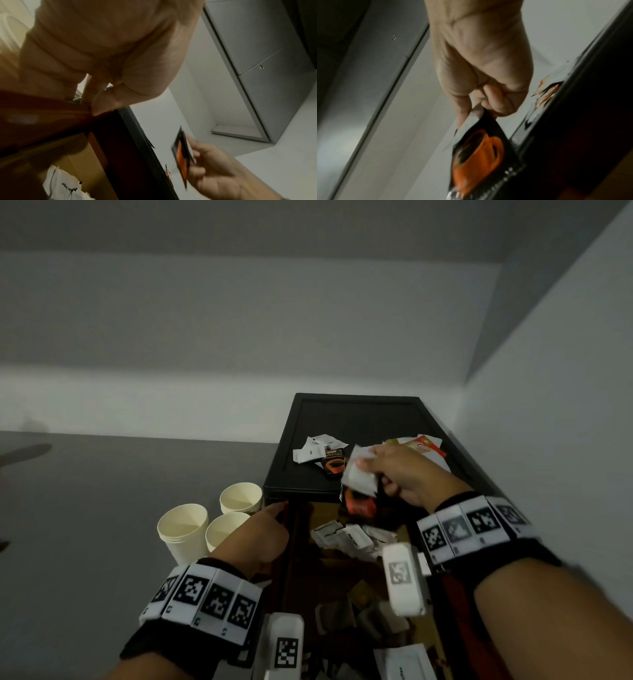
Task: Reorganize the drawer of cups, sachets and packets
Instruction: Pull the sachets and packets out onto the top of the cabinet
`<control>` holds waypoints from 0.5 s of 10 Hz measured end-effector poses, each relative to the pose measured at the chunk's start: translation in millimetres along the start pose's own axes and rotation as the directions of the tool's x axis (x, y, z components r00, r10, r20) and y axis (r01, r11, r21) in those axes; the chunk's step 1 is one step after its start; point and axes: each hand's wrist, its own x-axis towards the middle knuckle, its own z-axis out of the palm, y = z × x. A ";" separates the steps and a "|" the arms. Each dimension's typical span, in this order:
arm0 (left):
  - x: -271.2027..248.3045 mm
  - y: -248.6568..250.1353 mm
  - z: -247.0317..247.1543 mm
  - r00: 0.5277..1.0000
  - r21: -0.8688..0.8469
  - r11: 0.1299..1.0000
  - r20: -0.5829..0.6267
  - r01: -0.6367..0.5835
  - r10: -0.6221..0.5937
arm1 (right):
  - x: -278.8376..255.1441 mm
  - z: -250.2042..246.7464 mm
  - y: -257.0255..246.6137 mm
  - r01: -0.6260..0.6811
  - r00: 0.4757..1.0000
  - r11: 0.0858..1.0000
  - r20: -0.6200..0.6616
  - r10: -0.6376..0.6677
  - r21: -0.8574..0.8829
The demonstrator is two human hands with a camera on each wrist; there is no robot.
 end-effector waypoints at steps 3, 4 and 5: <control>-4.6 4.5 -2.2 1.000 0.048 0.999 -0.007 0.008 -0.007 | 39.9 14.6 -35.5 -0.089 0.975 0.850 -0.129 0.181 0.519; -5.0 7.4 -4.9 1.000 0.179 0.983 0.007 -0.030 0.029 | 46.4 12.6 -12.0 -0.080 0.980 0.908 -0.137 0.148 0.411; -1.8 8.0 -7.0 0.998 0.280 0.958 0.020 -0.055 0.051 | 44.7 2.7 -0.2 -0.104 0.972 0.928 -0.161 0.171 0.357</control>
